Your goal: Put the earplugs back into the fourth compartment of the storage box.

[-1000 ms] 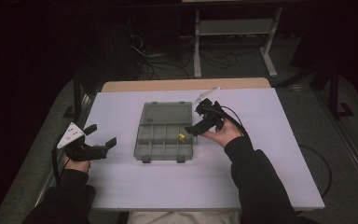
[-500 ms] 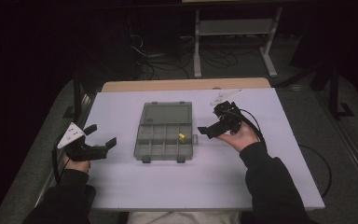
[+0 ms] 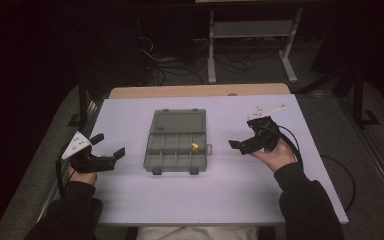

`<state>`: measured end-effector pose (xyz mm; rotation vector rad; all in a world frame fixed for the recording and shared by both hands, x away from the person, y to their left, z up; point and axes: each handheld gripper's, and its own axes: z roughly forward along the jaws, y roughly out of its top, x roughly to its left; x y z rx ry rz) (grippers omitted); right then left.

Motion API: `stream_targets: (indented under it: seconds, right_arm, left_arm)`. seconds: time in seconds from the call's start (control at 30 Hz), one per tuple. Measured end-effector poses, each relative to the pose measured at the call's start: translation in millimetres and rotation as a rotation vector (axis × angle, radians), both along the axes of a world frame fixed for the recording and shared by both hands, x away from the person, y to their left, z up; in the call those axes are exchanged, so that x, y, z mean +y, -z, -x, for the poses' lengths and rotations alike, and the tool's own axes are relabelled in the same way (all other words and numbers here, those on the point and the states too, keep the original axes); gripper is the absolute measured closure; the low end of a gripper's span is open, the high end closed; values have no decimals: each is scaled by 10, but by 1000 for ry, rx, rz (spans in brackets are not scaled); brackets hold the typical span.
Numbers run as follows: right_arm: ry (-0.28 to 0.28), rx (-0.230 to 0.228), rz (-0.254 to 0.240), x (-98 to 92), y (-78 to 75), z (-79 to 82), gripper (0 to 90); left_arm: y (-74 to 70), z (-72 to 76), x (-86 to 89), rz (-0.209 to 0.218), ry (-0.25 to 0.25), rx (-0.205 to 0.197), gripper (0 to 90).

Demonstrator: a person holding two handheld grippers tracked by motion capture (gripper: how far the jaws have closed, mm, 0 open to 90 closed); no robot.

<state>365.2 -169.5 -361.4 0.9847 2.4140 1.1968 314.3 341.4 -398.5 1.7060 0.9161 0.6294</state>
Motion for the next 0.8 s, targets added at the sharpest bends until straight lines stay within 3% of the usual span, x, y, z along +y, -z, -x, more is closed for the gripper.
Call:
stream_targets:
  seconds: [0.8]
  right_arm:
    - [99,-33,-112,-557,237,355,0]
  left_arm:
    - [2,6,-1,-7,2,6,0]
